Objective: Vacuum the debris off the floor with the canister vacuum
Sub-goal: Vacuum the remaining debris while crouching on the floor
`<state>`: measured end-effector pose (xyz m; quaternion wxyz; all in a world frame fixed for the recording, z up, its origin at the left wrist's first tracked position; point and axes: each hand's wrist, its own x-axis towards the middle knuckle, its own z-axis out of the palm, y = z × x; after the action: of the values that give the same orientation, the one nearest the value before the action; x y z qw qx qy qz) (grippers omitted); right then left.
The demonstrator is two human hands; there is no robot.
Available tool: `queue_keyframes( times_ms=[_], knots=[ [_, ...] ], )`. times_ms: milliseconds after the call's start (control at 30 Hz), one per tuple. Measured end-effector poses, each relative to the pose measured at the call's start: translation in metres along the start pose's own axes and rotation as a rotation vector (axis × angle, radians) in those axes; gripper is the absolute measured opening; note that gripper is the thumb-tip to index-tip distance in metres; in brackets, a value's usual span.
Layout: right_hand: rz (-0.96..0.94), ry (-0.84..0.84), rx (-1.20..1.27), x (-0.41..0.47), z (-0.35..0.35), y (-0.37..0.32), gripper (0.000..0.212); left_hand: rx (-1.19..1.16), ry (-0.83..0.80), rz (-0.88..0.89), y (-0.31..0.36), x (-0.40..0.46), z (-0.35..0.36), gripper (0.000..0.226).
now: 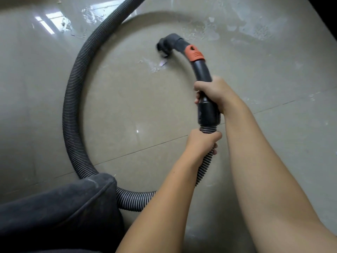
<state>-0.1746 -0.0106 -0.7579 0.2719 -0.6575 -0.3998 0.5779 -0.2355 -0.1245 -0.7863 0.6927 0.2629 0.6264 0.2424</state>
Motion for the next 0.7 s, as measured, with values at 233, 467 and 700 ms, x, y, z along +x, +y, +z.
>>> queue_keyframes(
  times_ms=[233,467,700],
  knots=[
    [-0.026,-0.043,-0.098,0.003,0.028,-0.010,0.014,-0.097,0.078,-0.013,-0.001,0.000,-0.012,0.007],
    [-0.058,-0.286,-0.352,-0.003,0.050,-0.018,0.014,-0.232,0.132,0.002,-0.005,-0.009,-0.008,0.007],
    [-0.004,0.141,0.097,-0.022,-0.035,0.014,0.016,0.024,-0.061,0.069,-0.012,-0.017,0.027,0.014]
  ],
)
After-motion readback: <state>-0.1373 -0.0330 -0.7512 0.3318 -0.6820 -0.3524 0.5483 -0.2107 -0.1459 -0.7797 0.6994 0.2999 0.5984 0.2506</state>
